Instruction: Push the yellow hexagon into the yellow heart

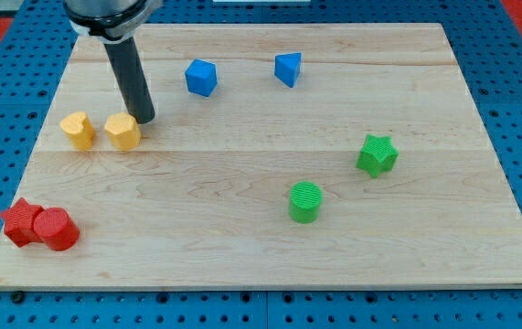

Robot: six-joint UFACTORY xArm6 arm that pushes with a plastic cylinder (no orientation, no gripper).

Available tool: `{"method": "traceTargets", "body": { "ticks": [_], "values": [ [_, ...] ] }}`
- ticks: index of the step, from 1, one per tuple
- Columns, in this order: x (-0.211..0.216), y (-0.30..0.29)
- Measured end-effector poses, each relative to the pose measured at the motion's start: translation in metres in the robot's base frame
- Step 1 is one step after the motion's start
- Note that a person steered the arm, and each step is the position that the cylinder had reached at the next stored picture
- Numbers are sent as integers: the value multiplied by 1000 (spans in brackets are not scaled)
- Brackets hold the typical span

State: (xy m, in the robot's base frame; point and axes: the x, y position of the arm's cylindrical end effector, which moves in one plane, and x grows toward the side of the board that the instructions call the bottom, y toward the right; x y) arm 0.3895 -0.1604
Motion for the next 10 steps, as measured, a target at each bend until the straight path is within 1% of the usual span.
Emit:
{"method": "traceTargets", "body": {
  "ticks": [2, 4, 6, 8, 9, 10],
  "values": [
    [0, 12],
    [18, 6],
    [18, -28],
    [17, -32],
    [17, -21],
    [17, 53]
  ]
}}
